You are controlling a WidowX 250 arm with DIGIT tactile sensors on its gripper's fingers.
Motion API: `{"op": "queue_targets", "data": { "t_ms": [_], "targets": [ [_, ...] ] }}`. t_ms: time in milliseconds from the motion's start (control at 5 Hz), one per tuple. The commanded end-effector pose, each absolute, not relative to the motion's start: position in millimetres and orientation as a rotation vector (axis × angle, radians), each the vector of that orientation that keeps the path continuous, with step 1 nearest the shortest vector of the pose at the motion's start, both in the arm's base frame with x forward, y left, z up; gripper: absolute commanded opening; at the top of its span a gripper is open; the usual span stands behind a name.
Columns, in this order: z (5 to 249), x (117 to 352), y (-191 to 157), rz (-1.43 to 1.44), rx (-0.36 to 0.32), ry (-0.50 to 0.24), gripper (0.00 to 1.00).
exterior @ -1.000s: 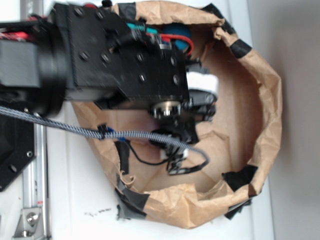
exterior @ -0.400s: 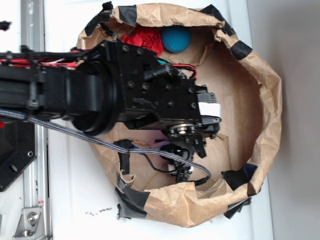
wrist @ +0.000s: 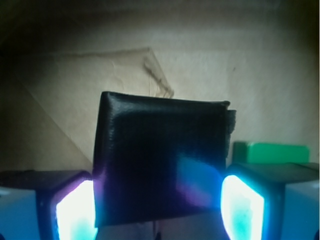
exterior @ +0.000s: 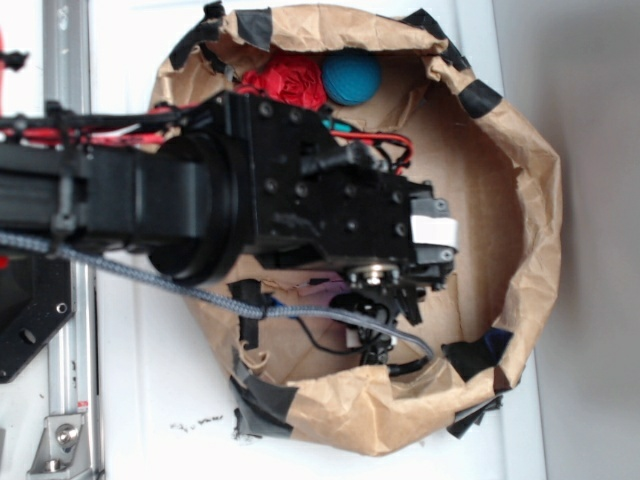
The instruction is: Grab the black box.
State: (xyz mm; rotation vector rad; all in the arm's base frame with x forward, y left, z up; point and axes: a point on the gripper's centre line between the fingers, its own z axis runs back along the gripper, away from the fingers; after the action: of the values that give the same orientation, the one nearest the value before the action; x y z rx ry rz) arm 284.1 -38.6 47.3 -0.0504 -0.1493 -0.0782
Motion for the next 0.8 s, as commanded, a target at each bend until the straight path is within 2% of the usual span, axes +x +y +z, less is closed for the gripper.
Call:
{"op": "queue_targets", "data": {
  "t_ms": [0,200,400,600],
  "targets": [
    [148.6,268.3,-28.0,-0.149,-0.050,-0.252,0.00],
    [198.0,253.6,-15.2,-0.124,-0.126,-0.256,0.00],
    [191.7,254.3,-10.1,-0.102,-0.153,-0.213,0.74],
    [165.4,260.1,-8.8,-0.091,-0.155,-0.199,1.00]
  ]
}}
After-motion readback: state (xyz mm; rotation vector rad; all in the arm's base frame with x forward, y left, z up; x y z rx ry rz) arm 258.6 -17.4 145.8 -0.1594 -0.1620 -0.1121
